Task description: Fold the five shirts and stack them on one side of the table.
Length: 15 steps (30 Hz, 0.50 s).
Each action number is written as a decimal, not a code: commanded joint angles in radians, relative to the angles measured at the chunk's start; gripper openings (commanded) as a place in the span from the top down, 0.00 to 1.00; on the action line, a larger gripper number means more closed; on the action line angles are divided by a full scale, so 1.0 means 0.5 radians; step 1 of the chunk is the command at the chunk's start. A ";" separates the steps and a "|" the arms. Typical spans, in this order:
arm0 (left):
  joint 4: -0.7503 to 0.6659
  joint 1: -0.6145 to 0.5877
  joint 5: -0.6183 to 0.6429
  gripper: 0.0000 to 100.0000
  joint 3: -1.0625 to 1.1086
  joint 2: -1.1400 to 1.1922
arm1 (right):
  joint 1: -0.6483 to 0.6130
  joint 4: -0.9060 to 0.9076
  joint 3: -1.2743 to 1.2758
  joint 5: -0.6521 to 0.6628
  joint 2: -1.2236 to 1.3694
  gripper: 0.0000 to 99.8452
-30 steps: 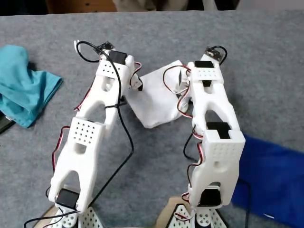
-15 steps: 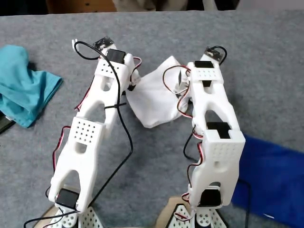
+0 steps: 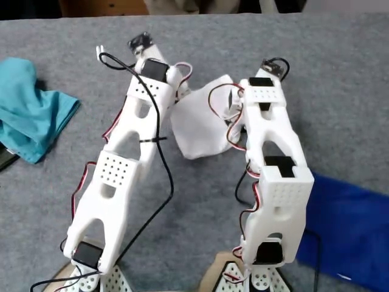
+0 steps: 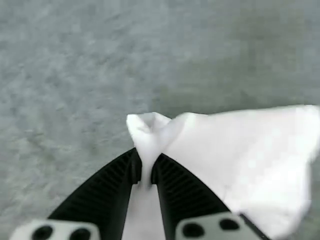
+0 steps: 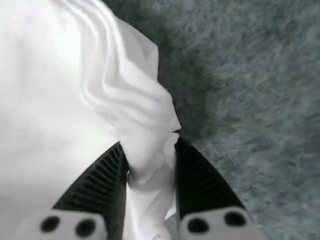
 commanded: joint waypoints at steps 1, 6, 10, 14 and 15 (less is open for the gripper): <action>0.077 0.025 0.006 0.98 -0.374 -0.035 | 0.069 0.132 -0.121 0.025 -0.238 1.00; 0.172 0.150 0.006 0.98 -0.411 -0.155 | 0.149 0.381 -0.121 0.095 -0.560 1.00; 0.206 0.288 0.006 0.98 -0.414 -0.308 | 0.311 0.617 -0.121 0.190 -0.833 1.00; 0.203 0.479 0.006 0.98 -0.399 -0.502 | 0.575 0.878 -0.121 0.316 -1.076 1.00; 0.203 0.537 0.006 0.98 -0.396 -0.542 | 0.658 0.936 -0.118 0.356 -1.128 1.00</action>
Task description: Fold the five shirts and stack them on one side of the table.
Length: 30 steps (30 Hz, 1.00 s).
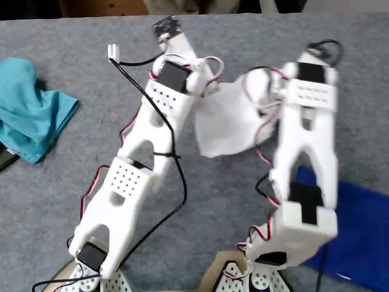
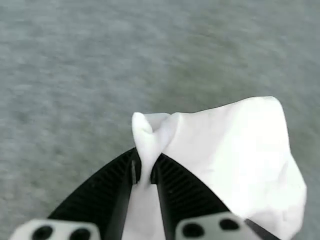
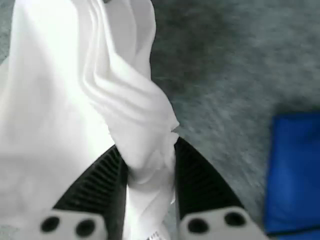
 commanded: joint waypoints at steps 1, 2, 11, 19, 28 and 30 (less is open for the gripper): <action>0.006 0.199 0.006 0.98 -0.083 -0.265 | 0.308 0.203 -0.078 0.138 -0.302 1.00; 0.003 0.267 0.006 0.98 -0.086 -0.296 | 0.410 0.249 -0.078 0.184 -0.348 1.00; -0.077 0.825 0.003 0.98 -0.080 -0.361 | 1.459 0.365 0.176 0.755 -0.597 1.00; -0.077 1.126 -0.064 0.98 -0.080 -0.361 | 2.186 0.365 0.376 1.240 -0.713 1.00; -0.273 1.215 -0.064 0.98 0.083 -0.305 | 2.469 0.147 0.615 1.415 -0.713 1.00; -0.334 1.215 -0.064 0.98 0.184 -0.290 | 2.478 0.068 0.720 1.415 -0.713 1.00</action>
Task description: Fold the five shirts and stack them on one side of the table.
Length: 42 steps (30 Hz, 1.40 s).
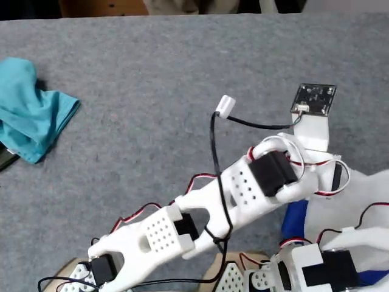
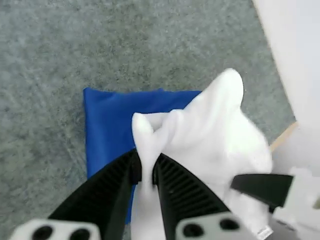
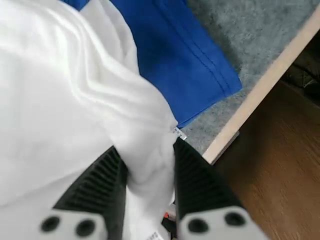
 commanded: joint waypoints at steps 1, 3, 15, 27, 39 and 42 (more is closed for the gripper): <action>-0.141 -0.009 -0.015 0.98 0.129 -0.054 | 0.075 -0.166 0.127 0.018 -0.075 1.00; -0.209 -0.006 -0.015 0.98 0.221 -0.035 | 0.075 -0.264 0.207 0.012 -0.075 1.00; -0.362 -0.009 -0.021 0.98 0.384 0.118 | 0.127 -0.540 0.367 0.000 -0.075 1.00; -0.460 -0.043 -0.074 0.98 0.381 0.161 | 0.130 -0.654 0.351 -0.120 -0.081 1.00; -0.476 -0.061 -0.212 0.98 0.273 0.186 | -0.008 -0.743 0.296 -0.341 -0.078 1.00; -0.476 -0.064 -0.218 0.98 0.258 0.226 | -0.041 -0.746 0.308 -0.365 -0.078 1.00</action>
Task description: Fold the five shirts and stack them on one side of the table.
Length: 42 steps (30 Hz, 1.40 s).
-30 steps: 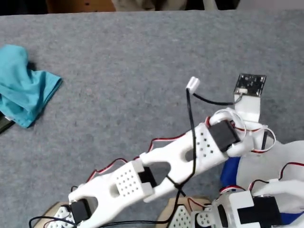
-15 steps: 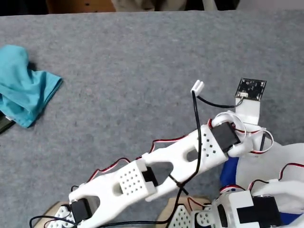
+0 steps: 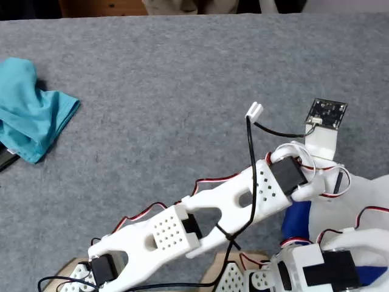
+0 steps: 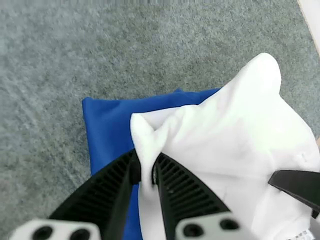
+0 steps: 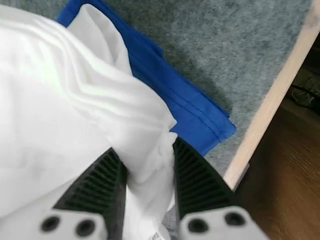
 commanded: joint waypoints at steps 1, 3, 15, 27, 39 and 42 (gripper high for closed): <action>-0.031 -0.064 -0.025 0.98 -0.104 0.011 | -0.023 -0.058 -0.066 -0.043 -0.078 1.00; -0.061 -0.077 -0.025 0.98 -0.092 0.038 | -0.023 -0.058 -0.066 -0.031 -0.078 1.00; -0.064 -0.083 -0.025 0.98 -0.107 0.115 | -0.017 -0.040 -0.066 0.144 -0.078 0.99; 0.080 -0.080 -0.012 0.83 -0.292 0.112 | -0.008 0.126 -0.072 0.172 -0.094 0.57; 0.405 -0.135 -0.025 0.83 -0.574 -0.063 | -0.026 0.825 -0.652 0.172 -0.094 0.80; 0.482 -0.157 -0.080 0.89 -0.571 -0.189 | -0.081 0.859 -0.809 0.258 -0.097 0.98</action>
